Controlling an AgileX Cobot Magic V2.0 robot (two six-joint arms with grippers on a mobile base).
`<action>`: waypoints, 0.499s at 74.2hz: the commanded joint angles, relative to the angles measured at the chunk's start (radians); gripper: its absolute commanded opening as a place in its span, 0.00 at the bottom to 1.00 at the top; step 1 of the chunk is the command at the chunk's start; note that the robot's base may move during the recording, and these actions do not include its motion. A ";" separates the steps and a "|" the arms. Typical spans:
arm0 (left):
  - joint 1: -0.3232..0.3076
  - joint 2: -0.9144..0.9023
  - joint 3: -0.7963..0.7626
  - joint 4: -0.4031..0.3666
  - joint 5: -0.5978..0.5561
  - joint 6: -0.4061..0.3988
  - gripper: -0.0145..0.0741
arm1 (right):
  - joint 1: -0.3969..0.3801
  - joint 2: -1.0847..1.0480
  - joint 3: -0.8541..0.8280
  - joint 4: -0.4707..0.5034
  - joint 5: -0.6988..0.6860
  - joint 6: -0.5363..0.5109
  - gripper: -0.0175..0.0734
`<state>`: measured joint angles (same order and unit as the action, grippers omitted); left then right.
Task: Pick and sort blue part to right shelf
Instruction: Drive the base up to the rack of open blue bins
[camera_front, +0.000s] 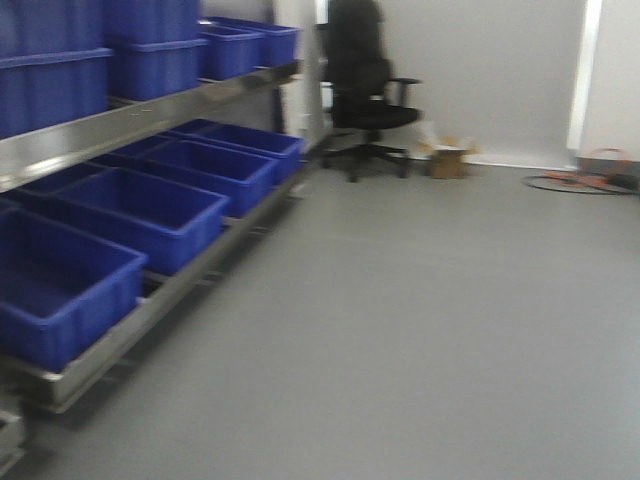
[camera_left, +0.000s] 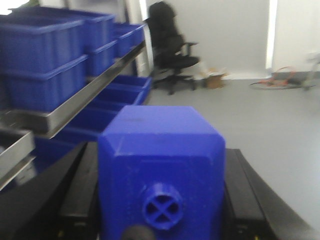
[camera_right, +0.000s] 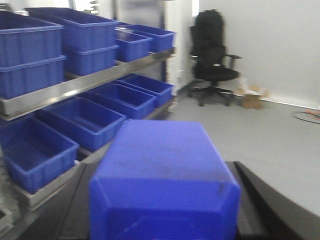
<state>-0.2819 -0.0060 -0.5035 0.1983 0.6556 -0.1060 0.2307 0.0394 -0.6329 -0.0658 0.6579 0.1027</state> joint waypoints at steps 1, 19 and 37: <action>-0.001 -0.008 0.002 0.004 -0.095 -0.008 0.50 | -0.003 0.018 -0.027 -0.008 -0.096 -0.001 0.43; -0.001 -0.008 0.105 0.004 -0.095 -0.008 0.50 | -0.003 0.018 -0.027 -0.008 -0.096 -0.001 0.43; -0.001 -0.008 0.169 0.004 -0.157 -0.008 0.50 | -0.003 0.018 -0.027 -0.008 -0.096 -0.001 0.43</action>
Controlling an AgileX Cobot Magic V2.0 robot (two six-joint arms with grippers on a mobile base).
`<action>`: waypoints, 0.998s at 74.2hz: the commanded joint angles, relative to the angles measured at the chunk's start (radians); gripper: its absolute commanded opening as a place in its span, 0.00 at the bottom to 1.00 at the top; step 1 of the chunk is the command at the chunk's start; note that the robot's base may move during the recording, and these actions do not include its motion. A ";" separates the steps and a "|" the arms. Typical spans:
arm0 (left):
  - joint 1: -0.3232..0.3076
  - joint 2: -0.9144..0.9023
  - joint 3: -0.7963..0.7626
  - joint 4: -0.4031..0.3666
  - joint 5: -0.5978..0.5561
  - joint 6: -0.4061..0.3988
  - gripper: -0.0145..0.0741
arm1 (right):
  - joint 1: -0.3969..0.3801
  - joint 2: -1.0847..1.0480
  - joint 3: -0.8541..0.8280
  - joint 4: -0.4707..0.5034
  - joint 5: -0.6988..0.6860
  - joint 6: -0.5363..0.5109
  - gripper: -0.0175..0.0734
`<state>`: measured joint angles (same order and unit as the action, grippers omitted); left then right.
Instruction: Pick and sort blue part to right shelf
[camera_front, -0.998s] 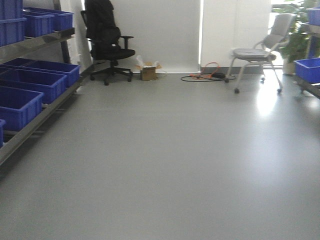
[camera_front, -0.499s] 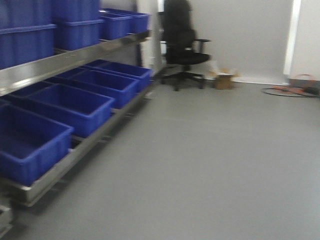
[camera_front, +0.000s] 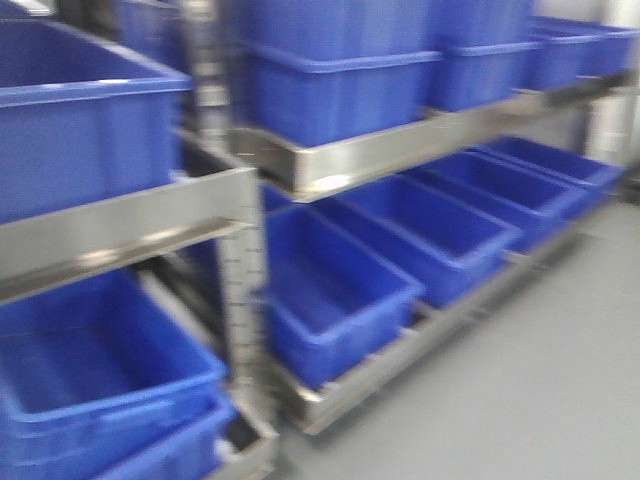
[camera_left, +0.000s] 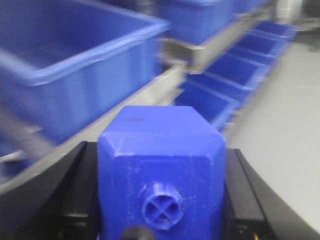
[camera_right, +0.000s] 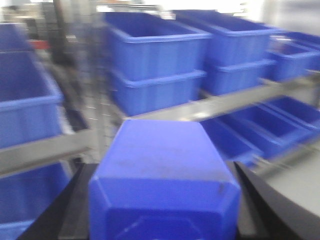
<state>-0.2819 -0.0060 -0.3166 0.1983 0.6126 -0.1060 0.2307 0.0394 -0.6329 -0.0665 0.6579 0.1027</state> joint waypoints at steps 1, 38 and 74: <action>-0.001 -0.008 -0.018 0.004 -0.113 -0.008 0.50 | -0.003 0.018 -0.027 -0.007 -0.096 -0.001 0.43; -0.001 -0.008 -0.018 0.004 -0.113 -0.008 0.50 | -0.003 0.018 -0.027 -0.007 -0.095 -0.001 0.43; -0.001 -0.008 -0.018 0.004 -0.113 -0.008 0.50 | -0.003 0.018 -0.027 -0.007 -0.095 -0.001 0.43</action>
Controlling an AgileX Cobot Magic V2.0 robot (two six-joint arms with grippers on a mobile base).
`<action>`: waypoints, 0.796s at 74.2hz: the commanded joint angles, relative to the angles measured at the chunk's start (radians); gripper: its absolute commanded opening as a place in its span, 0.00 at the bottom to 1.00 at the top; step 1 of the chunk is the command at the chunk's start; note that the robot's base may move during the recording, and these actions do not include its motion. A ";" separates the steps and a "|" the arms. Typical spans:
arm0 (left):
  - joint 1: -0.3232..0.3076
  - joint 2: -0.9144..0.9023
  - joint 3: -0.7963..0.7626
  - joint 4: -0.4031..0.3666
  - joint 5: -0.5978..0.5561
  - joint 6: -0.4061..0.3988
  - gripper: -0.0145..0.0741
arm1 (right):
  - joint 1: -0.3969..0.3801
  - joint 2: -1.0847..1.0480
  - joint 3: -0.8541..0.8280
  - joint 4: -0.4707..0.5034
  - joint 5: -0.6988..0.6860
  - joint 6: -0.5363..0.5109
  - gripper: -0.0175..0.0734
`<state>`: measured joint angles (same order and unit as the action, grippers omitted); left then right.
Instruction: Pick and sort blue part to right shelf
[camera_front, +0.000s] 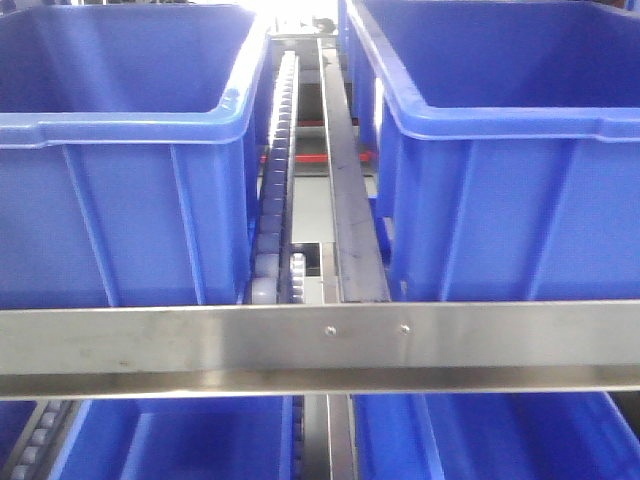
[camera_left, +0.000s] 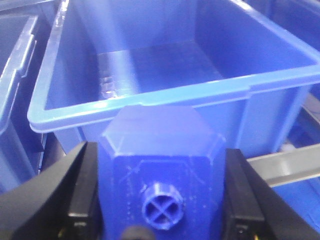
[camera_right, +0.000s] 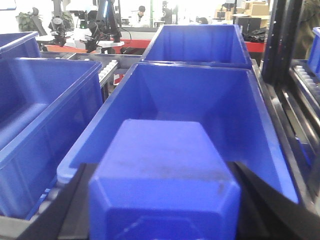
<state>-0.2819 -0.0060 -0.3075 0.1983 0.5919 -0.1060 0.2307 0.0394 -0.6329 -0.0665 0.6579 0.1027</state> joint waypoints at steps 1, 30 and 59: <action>-0.001 -0.008 -0.027 0.004 -0.093 -0.008 0.50 | -0.003 0.018 -0.027 -0.007 -0.095 -0.001 0.43; -0.001 -0.008 -0.027 0.004 -0.093 -0.008 0.50 | -0.003 0.018 -0.027 -0.007 -0.095 -0.001 0.43; -0.001 -0.008 -0.027 0.004 -0.093 -0.008 0.50 | -0.003 0.018 -0.027 -0.007 -0.095 -0.001 0.43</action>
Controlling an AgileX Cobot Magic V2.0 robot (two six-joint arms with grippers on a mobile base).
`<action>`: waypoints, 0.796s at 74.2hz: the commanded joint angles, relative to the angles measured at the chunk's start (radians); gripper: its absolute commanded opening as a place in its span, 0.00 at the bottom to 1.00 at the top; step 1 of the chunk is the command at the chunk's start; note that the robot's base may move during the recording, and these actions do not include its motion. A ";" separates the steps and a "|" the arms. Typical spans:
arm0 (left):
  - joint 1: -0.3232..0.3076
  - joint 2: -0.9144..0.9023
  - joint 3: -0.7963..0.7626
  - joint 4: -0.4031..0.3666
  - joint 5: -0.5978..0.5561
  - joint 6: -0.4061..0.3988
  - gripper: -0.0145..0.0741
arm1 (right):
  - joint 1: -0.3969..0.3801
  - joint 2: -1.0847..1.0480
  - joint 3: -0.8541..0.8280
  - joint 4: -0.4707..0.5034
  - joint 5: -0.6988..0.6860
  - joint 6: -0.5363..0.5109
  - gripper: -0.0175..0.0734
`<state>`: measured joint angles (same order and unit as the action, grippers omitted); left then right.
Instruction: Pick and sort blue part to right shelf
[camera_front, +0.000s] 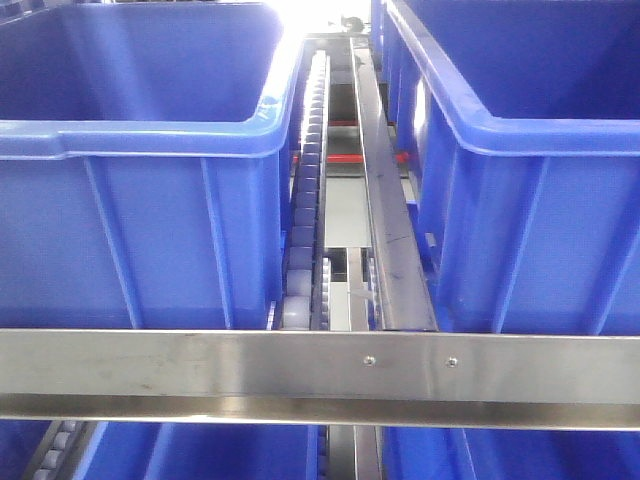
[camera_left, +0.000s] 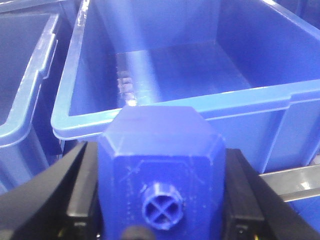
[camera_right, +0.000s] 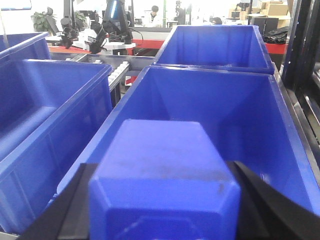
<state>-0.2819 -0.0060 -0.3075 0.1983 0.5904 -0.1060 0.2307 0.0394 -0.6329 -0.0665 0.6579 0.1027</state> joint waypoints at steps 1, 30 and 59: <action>-0.001 -0.008 -0.027 0.004 -0.091 -0.008 0.50 | -0.003 0.018 -0.027 -0.007 -0.095 -0.001 0.43; -0.001 -0.008 -0.027 -0.004 -0.109 -0.008 0.48 | -0.003 0.018 -0.027 -0.007 -0.095 -0.001 0.43; -0.001 0.001 -0.043 -0.004 -0.220 -0.008 0.38 | -0.003 0.018 -0.027 -0.007 -0.101 -0.001 0.43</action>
<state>-0.2819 -0.0060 -0.3009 0.1940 0.5284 -0.1060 0.2307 0.0394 -0.6329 -0.0665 0.6579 0.1027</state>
